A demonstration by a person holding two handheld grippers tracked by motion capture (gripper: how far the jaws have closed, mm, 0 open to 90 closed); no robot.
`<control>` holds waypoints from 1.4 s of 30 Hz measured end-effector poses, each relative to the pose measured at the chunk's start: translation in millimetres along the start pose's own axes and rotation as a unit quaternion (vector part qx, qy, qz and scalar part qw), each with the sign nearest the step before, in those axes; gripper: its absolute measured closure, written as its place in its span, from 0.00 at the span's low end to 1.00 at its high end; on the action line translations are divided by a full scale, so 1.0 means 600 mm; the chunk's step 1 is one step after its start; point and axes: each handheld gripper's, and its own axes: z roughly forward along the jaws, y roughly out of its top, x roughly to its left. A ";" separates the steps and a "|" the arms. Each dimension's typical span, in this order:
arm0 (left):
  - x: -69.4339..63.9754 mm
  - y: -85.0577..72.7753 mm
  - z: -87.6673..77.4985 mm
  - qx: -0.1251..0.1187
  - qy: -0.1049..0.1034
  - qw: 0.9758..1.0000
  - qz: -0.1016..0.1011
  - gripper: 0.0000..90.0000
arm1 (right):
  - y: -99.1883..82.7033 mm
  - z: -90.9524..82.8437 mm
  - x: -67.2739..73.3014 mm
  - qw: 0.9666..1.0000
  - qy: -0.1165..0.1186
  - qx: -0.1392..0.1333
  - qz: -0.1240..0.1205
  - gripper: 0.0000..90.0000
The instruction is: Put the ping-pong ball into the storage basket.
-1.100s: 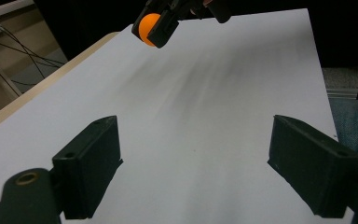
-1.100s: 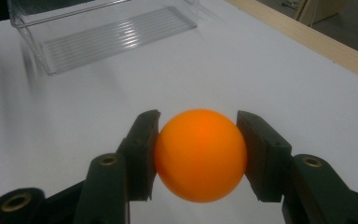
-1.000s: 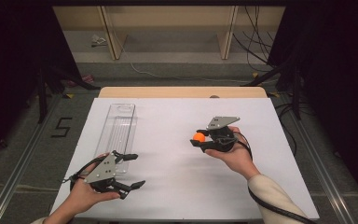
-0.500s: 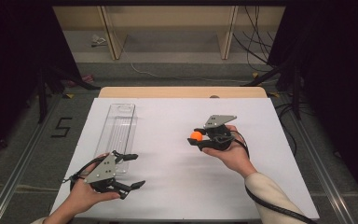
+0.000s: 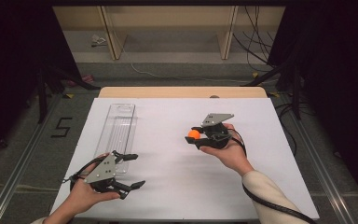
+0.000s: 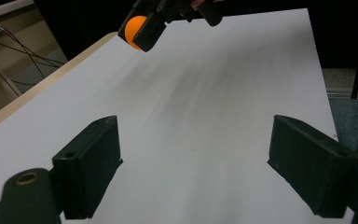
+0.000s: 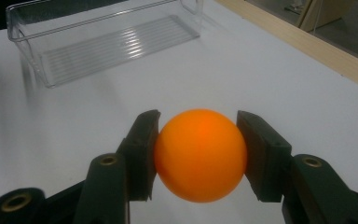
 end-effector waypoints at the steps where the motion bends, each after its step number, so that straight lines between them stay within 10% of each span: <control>1: 0.000 0.000 0.000 0.000 0.000 1.000 0.000 0.18 | 0.001 0.001 0.000 1.000 0.001 0.000 0.000 0.57; 42: 0.000 0.000 0.000 0.001 -0.001 1.000 0.001 0.18 | 0.017 0.026 0.000 1.000 0.003 -0.002 -0.002 0.57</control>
